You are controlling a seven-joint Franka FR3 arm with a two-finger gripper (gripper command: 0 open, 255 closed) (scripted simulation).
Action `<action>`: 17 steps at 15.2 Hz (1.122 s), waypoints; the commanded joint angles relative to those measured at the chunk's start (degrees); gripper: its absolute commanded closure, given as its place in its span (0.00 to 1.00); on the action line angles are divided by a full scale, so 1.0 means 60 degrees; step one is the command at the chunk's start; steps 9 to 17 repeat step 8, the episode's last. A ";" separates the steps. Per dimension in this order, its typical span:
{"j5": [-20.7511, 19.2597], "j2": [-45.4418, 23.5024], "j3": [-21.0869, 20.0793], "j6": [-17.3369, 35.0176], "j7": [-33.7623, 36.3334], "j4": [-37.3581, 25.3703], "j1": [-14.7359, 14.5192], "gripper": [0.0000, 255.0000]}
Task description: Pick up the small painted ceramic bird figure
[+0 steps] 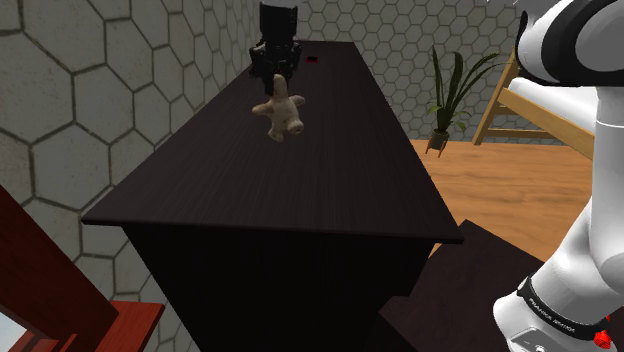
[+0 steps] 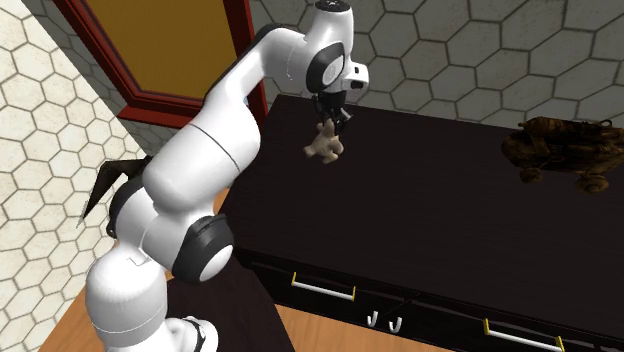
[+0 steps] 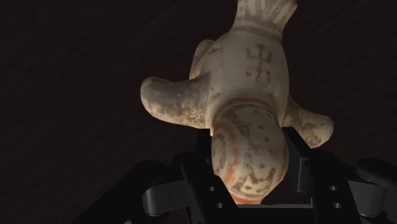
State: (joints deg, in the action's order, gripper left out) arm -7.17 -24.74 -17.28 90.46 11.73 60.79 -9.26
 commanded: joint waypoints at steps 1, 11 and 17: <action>-0.0049 -0.0143 -0.0002 -0.0383 0.0019 -0.0527 -0.0088 1.00; -0.0255 -0.0865 0.0041 -0.1545 0.0002 -0.2414 -0.0408 1.00; -0.0255 -0.0865 0.0041 -0.1545 0.0002 -0.2414 -0.0408 1.00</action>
